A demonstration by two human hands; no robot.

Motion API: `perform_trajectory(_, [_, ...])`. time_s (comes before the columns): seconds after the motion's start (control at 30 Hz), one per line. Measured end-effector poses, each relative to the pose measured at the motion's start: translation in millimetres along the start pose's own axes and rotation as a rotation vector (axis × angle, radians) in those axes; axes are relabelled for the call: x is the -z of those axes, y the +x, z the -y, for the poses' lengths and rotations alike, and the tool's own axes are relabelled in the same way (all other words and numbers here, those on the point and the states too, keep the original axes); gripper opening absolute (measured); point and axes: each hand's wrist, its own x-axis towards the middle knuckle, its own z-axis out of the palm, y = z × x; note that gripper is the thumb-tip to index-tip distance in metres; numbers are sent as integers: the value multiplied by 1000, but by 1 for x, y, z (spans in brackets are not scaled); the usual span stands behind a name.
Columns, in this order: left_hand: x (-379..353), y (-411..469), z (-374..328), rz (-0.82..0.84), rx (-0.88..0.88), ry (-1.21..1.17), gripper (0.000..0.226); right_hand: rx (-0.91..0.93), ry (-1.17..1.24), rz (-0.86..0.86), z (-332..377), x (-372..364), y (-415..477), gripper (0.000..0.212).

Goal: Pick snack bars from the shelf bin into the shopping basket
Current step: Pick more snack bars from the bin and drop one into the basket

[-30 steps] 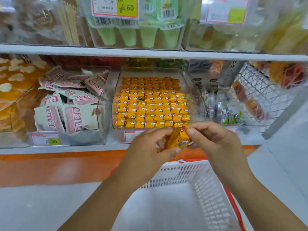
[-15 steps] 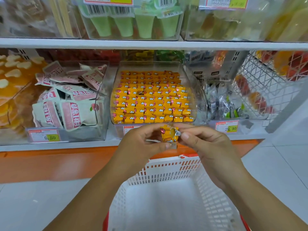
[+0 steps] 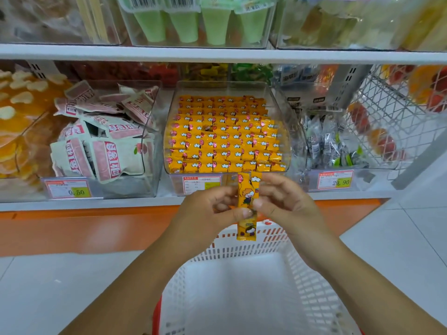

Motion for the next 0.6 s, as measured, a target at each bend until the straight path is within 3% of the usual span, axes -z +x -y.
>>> perform_trajectory(0.17, [-27, -7, 58, -53, 59, 229, 27, -158, -221, 40, -65, 0, 4, 23])
perform_trajectory(0.3, [-48, -19, 128, 7, 195, 567, 50, -349, -497, -21, -148, 11, 8, 14])
perform_trajectory(0.4, [-59, -30, 175, 108, 291, 610, 50, -500, -683, -68, -210, 19, 9, 13])
perform_trajectory(0.6, [-70, -48, 237, 232, 367, 671, 48, -745, -1041, -72, -322, 32, 8, 31])
